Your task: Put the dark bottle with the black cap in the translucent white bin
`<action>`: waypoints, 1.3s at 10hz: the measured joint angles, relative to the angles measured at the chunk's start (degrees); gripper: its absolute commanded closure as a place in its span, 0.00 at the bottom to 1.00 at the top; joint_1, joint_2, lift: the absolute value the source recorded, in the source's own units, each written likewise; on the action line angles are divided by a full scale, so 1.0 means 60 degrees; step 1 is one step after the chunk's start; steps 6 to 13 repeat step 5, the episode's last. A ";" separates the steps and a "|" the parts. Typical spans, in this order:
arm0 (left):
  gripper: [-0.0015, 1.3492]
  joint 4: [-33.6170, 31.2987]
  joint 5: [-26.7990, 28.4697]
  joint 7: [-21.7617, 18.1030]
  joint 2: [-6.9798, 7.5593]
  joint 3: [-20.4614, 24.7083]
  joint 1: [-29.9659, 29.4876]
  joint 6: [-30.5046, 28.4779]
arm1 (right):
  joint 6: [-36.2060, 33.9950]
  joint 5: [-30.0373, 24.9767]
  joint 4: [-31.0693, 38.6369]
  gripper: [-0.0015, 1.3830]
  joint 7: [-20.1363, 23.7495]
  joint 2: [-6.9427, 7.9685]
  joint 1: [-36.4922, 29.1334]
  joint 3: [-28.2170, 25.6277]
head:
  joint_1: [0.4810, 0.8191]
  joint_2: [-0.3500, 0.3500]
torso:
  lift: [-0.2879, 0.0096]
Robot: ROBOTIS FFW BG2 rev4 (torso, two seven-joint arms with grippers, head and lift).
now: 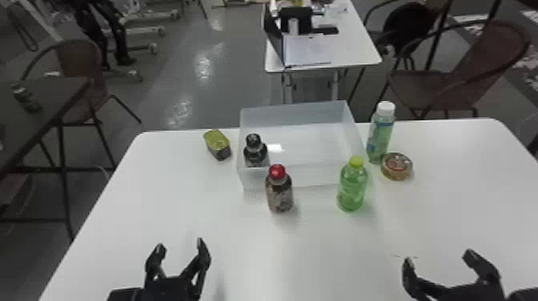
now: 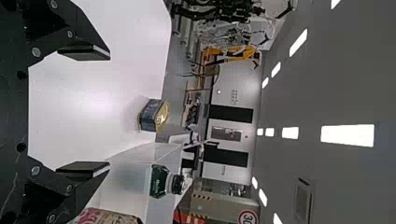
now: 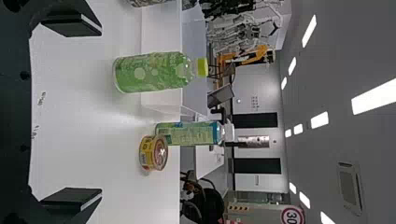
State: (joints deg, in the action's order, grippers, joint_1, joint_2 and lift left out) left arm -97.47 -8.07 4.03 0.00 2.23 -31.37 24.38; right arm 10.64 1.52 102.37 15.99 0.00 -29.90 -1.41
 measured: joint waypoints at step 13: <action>0.31 0.0001 -0.0111 0.0105 0.0061 -0.0067 -0.0036 -0.0066 | -0.0016 0.0024 0.0004 0.06 0.0000 0.0000 -0.0026 0.0000 | 0.63 0.70 | 0.66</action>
